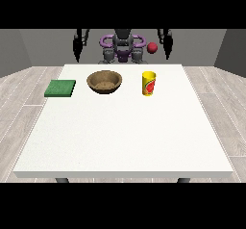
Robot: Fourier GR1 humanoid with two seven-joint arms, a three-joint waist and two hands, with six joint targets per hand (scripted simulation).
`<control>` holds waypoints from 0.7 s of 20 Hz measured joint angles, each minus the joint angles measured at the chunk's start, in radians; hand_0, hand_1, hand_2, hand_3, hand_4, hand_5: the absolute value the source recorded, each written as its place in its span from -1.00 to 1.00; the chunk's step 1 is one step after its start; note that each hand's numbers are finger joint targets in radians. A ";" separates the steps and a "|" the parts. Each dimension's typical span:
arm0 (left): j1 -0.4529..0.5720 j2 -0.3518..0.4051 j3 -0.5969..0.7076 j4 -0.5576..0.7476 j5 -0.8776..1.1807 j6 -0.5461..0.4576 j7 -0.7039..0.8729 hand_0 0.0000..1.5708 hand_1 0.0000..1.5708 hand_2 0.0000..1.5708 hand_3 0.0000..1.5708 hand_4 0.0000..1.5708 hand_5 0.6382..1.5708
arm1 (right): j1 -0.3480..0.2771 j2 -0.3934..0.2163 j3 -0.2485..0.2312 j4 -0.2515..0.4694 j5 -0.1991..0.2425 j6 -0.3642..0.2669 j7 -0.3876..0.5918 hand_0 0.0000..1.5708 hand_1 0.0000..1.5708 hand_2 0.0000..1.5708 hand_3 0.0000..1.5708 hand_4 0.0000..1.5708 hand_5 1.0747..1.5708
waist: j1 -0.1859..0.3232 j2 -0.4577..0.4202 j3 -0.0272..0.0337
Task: Pick the cup and pour the ball into the bowl, then pick the bowl and place it on the pad
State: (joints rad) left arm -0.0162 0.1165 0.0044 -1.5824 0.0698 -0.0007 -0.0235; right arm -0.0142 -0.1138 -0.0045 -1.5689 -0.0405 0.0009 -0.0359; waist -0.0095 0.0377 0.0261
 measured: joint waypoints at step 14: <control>-0.051 -0.050 0.003 -0.213 0.188 0.025 0.311 -1.00 -1.00 -1.00 -1.00 -1.00 0.93 | -0.081 0.088 0.211 -0.196 -0.011 -0.197 0.326 -1.00 -1.00 -1.00 -1.00 -0.20 0.99 | 0.056 -0.486 -0.0268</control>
State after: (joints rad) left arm -0.0677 0.0668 0.0077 -1.7953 0.2576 0.0241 0.2874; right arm -0.0950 -0.0261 0.2065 -1.7646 -0.0513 -0.1959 0.2902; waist 0.0469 -0.4484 -0.0007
